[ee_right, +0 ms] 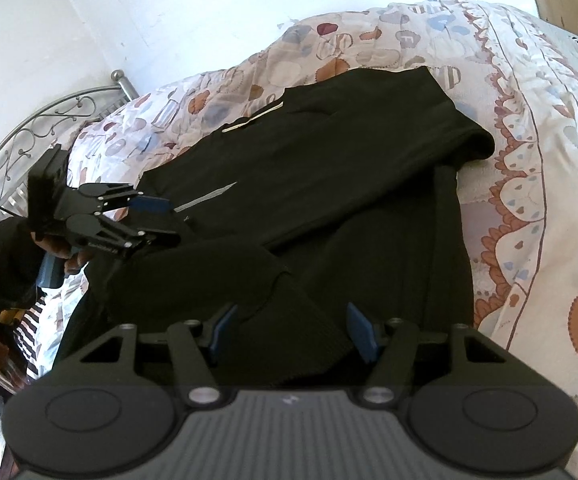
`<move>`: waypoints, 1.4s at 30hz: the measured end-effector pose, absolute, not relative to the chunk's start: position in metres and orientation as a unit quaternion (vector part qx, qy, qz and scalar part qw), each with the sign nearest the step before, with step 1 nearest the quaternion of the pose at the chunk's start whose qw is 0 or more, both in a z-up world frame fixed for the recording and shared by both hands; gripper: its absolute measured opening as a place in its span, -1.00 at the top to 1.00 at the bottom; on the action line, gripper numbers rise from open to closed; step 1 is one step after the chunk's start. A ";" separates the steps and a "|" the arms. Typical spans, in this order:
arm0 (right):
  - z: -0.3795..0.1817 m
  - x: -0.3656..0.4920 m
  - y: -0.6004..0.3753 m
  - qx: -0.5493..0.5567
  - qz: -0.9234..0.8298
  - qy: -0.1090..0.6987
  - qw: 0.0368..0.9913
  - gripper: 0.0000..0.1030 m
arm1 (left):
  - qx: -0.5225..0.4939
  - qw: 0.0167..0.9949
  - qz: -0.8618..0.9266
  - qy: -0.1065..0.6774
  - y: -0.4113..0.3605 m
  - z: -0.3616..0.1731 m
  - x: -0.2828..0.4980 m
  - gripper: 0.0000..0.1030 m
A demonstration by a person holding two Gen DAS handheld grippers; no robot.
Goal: Fold small clothes
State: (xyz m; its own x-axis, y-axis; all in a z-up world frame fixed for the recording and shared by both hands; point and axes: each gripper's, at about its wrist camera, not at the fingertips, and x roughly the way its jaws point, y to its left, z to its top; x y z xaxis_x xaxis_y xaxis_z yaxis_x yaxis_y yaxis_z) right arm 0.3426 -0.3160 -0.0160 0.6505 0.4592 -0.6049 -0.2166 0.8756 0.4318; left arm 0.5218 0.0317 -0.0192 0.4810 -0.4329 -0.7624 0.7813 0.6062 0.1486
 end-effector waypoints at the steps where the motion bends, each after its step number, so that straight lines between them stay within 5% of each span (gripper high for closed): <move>1: -0.016 0.342 -0.316 0.162 0.188 0.373 0.894 -0.27 | 0.252 0.822 -0.370 0.352 0.030 -0.021 0.523 -0.52; 3: -0.015 0.342 -0.314 0.162 0.185 0.372 0.895 -0.20 | 0.269 0.815 -0.373 0.352 0.026 -0.026 0.521 -0.48; 5: -0.015 0.341 -0.314 0.164 0.178 0.370 0.897 0.17 | 0.250 0.809 -0.384 0.368 0.027 -0.027 0.524 -0.15; 9: -0.015 0.338 -0.314 0.175 0.181 0.364 0.897 0.62 | 0.228 0.811 -0.393 0.368 0.029 -0.025 0.520 0.90; 20: 0.003 0.335 -0.319 0.174 0.173 0.336 0.909 0.90 | 0.197 0.880 -0.298 0.312 0.037 -0.012 0.505 0.97; 25: -0.009 0.342 -0.313 0.161 0.147 0.351 0.911 0.90 | 0.204 0.891 -0.251 0.318 0.028 -0.026 0.504 0.91; 28: -0.010 0.341 -0.311 0.161 0.143 0.353 0.911 0.86 | 0.171 0.904 -0.224 0.321 0.039 -0.021 0.502 0.41; 30: -0.008 0.338 -0.312 0.158 0.138 0.351 0.912 0.64 | 0.140 0.909 -0.225 0.321 0.056 -0.013 0.496 0.05; 32: -0.004 0.332 -0.312 0.157 0.140 0.341 0.916 -0.03 | 0.118 0.919 -0.210 0.312 0.077 -0.007 0.485 -0.25; 33: -0.002 0.328 -0.311 0.156 0.142 0.334 0.919 -0.14 | 0.110 0.924 -0.197 0.307 0.090 -0.003 0.478 -0.40; 38: 0.006 0.310 -0.301 0.133 0.155 0.309 0.929 -0.72 | 0.060 0.946 -0.087 0.307 0.160 -0.004 0.449 -0.65; 42: -0.002 0.303 -0.289 0.118 0.151 0.322 0.927 -0.82 | 0.002 0.934 -0.031 0.356 0.195 -0.025 0.448 -0.64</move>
State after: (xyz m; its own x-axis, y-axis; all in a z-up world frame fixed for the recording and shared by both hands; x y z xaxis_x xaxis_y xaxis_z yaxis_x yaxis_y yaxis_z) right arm 0.3026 -0.2892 -0.0019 0.7467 0.3566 -0.5614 -0.2043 0.9263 0.3166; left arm 0.4480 0.1950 -0.0246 0.7447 -0.0561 -0.6650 0.0583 0.9981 -0.0190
